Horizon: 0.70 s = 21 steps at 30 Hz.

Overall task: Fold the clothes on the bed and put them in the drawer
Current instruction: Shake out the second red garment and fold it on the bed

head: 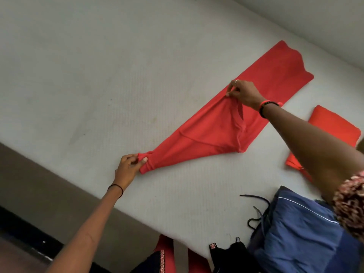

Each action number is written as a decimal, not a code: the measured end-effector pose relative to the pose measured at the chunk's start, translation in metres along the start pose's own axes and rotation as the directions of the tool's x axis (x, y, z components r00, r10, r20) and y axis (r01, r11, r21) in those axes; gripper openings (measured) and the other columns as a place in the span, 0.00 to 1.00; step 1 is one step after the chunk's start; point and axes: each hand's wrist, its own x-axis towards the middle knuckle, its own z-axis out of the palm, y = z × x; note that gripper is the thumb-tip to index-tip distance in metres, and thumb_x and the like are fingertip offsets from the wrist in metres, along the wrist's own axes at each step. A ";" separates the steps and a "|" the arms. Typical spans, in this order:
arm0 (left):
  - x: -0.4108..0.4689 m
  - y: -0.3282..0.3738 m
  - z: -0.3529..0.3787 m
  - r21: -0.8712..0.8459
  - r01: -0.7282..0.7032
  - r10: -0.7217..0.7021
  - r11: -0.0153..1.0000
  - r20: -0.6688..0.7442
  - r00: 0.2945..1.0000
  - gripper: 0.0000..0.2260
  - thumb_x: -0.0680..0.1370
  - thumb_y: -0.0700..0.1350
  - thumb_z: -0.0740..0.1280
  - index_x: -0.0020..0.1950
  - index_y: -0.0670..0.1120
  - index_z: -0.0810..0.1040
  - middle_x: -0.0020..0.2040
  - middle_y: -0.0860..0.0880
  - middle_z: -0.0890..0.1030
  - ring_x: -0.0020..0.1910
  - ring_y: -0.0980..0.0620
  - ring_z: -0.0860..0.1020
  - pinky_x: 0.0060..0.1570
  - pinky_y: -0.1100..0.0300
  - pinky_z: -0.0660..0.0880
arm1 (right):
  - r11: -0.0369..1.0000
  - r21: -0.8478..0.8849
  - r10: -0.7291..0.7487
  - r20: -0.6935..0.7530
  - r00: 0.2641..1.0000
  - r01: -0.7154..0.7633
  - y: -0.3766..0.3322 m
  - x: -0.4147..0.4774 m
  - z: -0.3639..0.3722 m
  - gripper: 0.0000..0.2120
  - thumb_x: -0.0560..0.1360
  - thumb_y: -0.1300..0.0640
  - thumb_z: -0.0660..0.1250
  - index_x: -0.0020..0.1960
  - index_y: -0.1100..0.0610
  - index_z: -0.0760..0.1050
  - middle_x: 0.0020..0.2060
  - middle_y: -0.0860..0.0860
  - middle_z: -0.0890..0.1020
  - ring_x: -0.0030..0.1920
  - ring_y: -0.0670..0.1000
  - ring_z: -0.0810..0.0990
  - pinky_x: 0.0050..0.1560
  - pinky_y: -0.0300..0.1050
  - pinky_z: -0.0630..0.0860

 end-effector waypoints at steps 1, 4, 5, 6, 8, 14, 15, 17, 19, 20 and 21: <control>0.004 -0.003 0.000 0.019 -0.011 0.010 1.000 0.004 1.000 0.23 0.70 0.65 0.67 0.49 0.47 0.81 0.53 0.46 0.79 0.49 0.51 0.78 0.54 0.53 0.73 | 1.000 -0.006 0.017 0.006 1.000 -0.017 -0.001 0.009 0.008 0.07 0.74 0.60 0.68 0.50 0.62 0.78 0.46 0.61 0.82 0.47 0.58 0.78 0.38 0.42 0.66; 0.007 0.002 0.001 0.033 -0.028 0.027 0.999 0.031 0.999 0.13 0.76 0.55 0.67 0.50 0.46 0.80 0.47 0.47 0.82 0.48 0.49 0.79 0.50 0.54 0.72 | 0.996 -0.062 0.065 0.008 0.998 -0.064 0.000 0.027 0.031 0.07 0.74 0.60 0.67 0.51 0.60 0.78 0.49 0.60 0.81 0.53 0.60 0.77 0.46 0.48 0.71; 0.009 0.003 0.003 0.026 -0.032 0.032 0.999 0.022 0.999 0.11 0.76 0.53 0.68 0.52 0.47 0.79 0.48 0.48 0.81 0.49 0.49 0.78 0.50 0.56 0.72 | 0.993 -0.090 0.083 0.002 0.997 -0.082 0.001 0.031 0.036 0.08 0.74 0.60 0.67 0.52 0.60 0.78 0.51 0.60 0.81 0.54 0.60 0.77 0.48 0.50 0.71; 0.011 0.002 0.003 0.005 -0.015 0.015 1.000 0.013 1.000 0.11 0.76 0.51 0.68 0.54 0.46 0.78 0.49 0.48 0.80 0.51 0.49 0.78 0.51 0.58 0.71 | 0.989 -0.120 0.092 -0.004 0.996 -0.092 0.000 0.034 0.041 0.09 0.74 0.60 0.67 0.53 0.60 0.77 0.52 0.60 0.80 0.56 0.61 0.76 0.49 0.51 0.72; 0.014 0.003 0.001 -0.059 0.046 -0.046 0.997 -0.004 0.999 0.17 0.74 0.49 0.71 0.59 0.46 0.74 0.52 0.48 0.78 0.53 0.50 0.75 0.53 0.59 0.69 | 0.976 -0.190 0.099 -0.041 0.994 -0.105 -0.003 0.036 0.047 0.11 0.74 0.59 0.67 0.55 0.60 0.77 0.54 0.62 0.79 0.57 0.62 0.75 0.51 0.52 0.71; 0.014 0.019 -0.014 -0.025 0.212 -0.207 0.977 0.138 0.969 0.21 0.73 0.51 0.71 0.61 0.40 0.78 0.58 0.49 0.77 0.59 0.53 0.73 0.58 0.60 0.67 | 0.941 -0.324 -0.239 -0.436 0.868 0.096 -0.059 -0.033 0.102 0.18 0.72 0.65 0.62 0.61 0.65 0.74 0.61 0.66 0.74 0.61 0.65 0.73 0.61 0.57 0.72; 0.011 0.024 -0.017 -0.029 0.231 -0.224 0.972 0.165 0.961 0.19 0.74 0.51 0.71 0.59 0.40 0.79 0.57 0.48 0.78 0.59 0.52 0.73 0.59 0.59 0.66 | 0.923 -0.308 -0.349 -0.419 0.839 0.230 -0.076 -0.055 0.121 0.19 0.72 0.62 0.64 0.62 0.66 0.74 0.60 0.66 0.75 0.61 0.64 0.75 0.62 0.59 0.73; 0.006 0.033 -0.024 -0.023 0.253 -0.244 0.967 0.184 0.952 0.18 0.74 0.52 0.70 0.56 0.40 0.81 0.57 0.45 0.79 0.58 0.50 0.73 0.61 0.57 0.67 | 0.858 -0.274 -0.501 -0.258 0.826 0.435 -0.110 -0.105 0.162 0.31 0.70 0.50 0.71 0.66 0.67 0.70 0.64 0.65 0.74 0.65 0.62 0.73 0.67 0.60 0.67; 0.000 0.043 -0.030 -0.017 0.249 -0.242 0.968 0.176 0.954 0.18 0.74 0.52 0.70 0.56 0.39 0.81 0.55 0.45 0.79 0.54 0.50 0.73 0.57 0.59 0.67 | 0.809 -0.292 -0.543 -0.041 0.839 0.510 -0.134 -0.148 0.200 0.43 0.66 0.45 0.74 0.71 0.67 0.62 0.70 0.63 0.68 0.72 0.60 0.65 0.72 0.58 0.59; -0.002 0.049 -0.032 -0.010 0.236 -0.231 0.972 0.170 0.958 0.17 0.74 0.51 0.71 0.55 0.39 0.81 0.53 0.45 0.79 0.52 0.51 0.73 0.55 0.60 0.67 | 0.804 -0.314 -0.530 0.006 0.848 0.505 -0.142 -0.161 0.214 0.43 0.67 0.49 0.73 0.73 0.67 0.59 0.72 0.62 0.64 0.74 0.59 0.61 0.74 0.57 0.56; -0.005 0.053 -0.034 -0.002 0.231 -0.228 0.973 0.163 0.960 0.16 0.74 0.50 0.71 0.54 0.39 0.81 0.51 0.45 0.79 0.51 0.51 0.73 0.53 0.61 0.66 | 0.818 -0.322 -0.509 -0.020 0.861 0.476 -0.146 -0.167 0.226 0.40 0.70 0.54 0.72 0.74 0.67 0.58 0.73 0.62 0.63 0.74 0.59 0.59 0.74 0.57 0.55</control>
